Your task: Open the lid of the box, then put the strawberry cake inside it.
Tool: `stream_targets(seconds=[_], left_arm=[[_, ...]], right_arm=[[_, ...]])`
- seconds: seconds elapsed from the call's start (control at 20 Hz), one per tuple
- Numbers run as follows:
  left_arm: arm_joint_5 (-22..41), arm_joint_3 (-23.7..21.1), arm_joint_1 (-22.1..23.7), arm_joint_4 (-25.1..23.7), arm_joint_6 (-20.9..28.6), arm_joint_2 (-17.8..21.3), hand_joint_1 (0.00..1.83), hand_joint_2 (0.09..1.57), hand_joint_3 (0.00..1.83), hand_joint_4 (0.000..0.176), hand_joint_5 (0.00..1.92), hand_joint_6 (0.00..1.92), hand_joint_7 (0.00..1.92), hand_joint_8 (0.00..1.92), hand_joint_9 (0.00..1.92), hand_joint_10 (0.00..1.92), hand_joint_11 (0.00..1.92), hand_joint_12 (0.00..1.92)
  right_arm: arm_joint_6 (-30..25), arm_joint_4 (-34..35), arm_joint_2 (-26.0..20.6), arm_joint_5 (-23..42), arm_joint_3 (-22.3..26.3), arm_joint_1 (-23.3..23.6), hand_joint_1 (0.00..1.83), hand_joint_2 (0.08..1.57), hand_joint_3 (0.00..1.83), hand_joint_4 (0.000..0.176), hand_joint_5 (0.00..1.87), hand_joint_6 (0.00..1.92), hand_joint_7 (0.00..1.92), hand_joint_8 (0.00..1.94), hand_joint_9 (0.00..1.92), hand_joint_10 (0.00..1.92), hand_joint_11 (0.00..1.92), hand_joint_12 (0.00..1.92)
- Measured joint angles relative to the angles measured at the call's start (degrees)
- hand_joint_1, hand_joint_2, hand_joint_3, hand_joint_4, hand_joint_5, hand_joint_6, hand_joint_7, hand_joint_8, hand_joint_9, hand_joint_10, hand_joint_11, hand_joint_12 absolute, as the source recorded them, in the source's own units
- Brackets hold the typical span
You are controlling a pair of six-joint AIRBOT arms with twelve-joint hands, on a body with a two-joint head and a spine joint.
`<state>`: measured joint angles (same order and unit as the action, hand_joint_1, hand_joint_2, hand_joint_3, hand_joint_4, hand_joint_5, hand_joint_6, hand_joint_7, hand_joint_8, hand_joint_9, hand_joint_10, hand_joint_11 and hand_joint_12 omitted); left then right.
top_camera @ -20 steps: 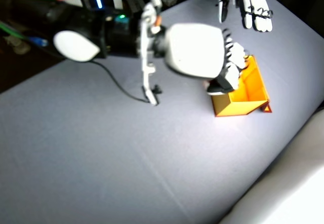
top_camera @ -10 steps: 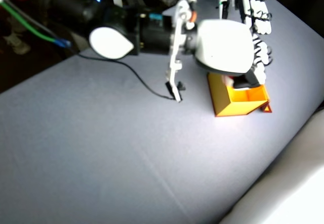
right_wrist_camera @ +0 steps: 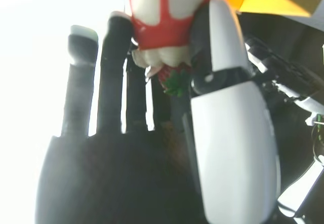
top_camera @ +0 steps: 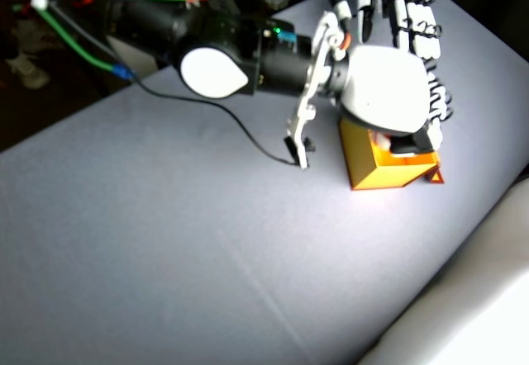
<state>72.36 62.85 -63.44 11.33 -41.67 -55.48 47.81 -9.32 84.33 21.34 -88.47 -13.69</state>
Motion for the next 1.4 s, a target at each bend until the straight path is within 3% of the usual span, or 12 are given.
stream_targets(seconds=[0.1,0.15,0.3,0.5,0.75,0.8,1.0,1.1,1.15,1.2,1.3,1.4], left_arm=[[0.07,0.00,0.00,0.07,0.07,0.00,0.78,1.28,0.00,0.134,0.00,0.00,0.00,0.00,0.00,0.00,0.00,0.00],[0.07,0.00,0.00,0.15,0.11,-0.02,0.77,1.27,0.00,0.130,0.01,0.00,0.00,0.00,0.00,0.00,0.00,0.00],[0.13,0.00,0.00,0.57,0.17,0.00,0.76,1.26,0.00,0.154,0.00,0.00,0.00,0.00,0.00,0.00,0.00,0.00],[0.79,-0.42,0.00,1.31,0.15,0.02,0.72,1.26,0.00,0.125,0.01,0.00,0.00,0.00,0.00,0.00,0.00,0.00],[2.01,-1.57,-0.46,1.86,0.17,0.52,0.72,1.29,0.01,0.127,0.00,0.00,0.00,0.00,0.00,0.00,0.00,0.00],[2.34,-1.90,-0.79,2.23,0.13,0.81,0.71,1.29,0.01,0.114,0.01,0.00,0.00,0.00,0.00,0.00,0.00,0.00],[6.29,-2.95,-3.13,4.46,-0.02,1.84,0.64,1.32,0.01,0.081,0.00,0.00,0.00,0.00,0.00,0.00,0.00,0.00],[7.37,-3.58,-3.37,5.42,-0.04,2.34,0.67,1.32,0.01,0.071,0.00,0.00,0.00,0.00,0.00,0.00,0.00,0.00],[8.46,-3.63,-3.61,5.46,-0.04,2.56,0.57,1.35,0.01,0.087,0.00,0.00,0.00,0.00,0.00,0.00,0.00,0.00],[9.79,-3.65,-3.87,5.66,-0.04,2.67,0.51,1.35,0.01,0.100,0.00,0.00,0.00,0.00,0.00,0.00,0.00,0.00],[11.06,-4.07,-3.93,5.70,-0.04,2.97,0.43,1.38,0.02,0.103,0.00,0.00,0.00,0.00,0.00,0.00,0.00,0.00],[12.50,-4.28,-3.93,5.25,-0.09,3.48,0.40,1.37,0.01,0.115,0.00,0.00,0.00,0.00,0.00,0.00,0.00,0.00]], right_arm=[[-0.26,0.04,-0.04,-0.13,-0.07,0.00,0.67,1.29,0.00,0.000,0.14,0.25,0.31,0.17,0.20,0.78,0.07,1.72],[-0.37,0.04,-0.04,-0.07,-0.04,0.00,0.62,1.31,0.00,0.000,0.15,0.18,0.32,0.13,0.17,0.83,0.07,1.76],[-0.46,0.04,-0.09,0.09,1.09,0.00,0.62,1.31,0.00,0.000,0.14,0.12,0.30,0.07,0.13,0.89,0.07,1.78],[-1.09,-0.04,-1.38,0.57,4.15,0.00,0.52,1.28,0.00,0.000,0.06,0.05,0.17,0.00,0.00,0.76,0.00,1.72],[-2.14,-0.17,-9.42,7.96,10.62,-0.52,0.52,1.26,0.00,0.000,0.09,0.05,0.15,0.01,0.00,0.76,0.00,1.80],[-2.21,0.11,-11.02,10.23,11.69,-1.31,0.53,1.28,0.00,0.000,0.09,0.04,0.14,0.01,0.00,0.71,0.00,1.79],[-2.23,-0.46,-16.68,17.07,17.44,-7.10,0.31,1.36,0.01,0.000,0.00,0.00,0.00,0.00,0.00,0.05,0.00,1.73],[-2.43,-0.33,-19.50,21.84,20.06,-10.38,0.31,1.38,0.01,0.000,0.00,0.00,0.00,0.00,0.00,0.01,0.00,1.75],[-2.51,0.26,-21.46,24.81,21.49,-12.37,0.37,1.37,0.00,0.000,0.00,0.00,0.00,0.00,0.00,0.00,0.00,1.67],[-2.51,1.14,-23.85,27.65,22.86,-14.82,0.34,1.37,0.00,0.028,0.00,0.00,0.00,0.00,0.00,0.00,0.00,1.16],[-2.51,3.13,-27.69,31.89,25.14,-19.04,0.38,1.35,0.00,0.021,0.00,0.00,0.00,0.00,0.00,0.00,0.00,0.22],[-2.49,5.05,-30.71,35.89,27.21,-22.86,0.37,1.36,0.00,0.019,0.00,0.00,0.00,0.00,0.00,0.00,0.00,0.04]])
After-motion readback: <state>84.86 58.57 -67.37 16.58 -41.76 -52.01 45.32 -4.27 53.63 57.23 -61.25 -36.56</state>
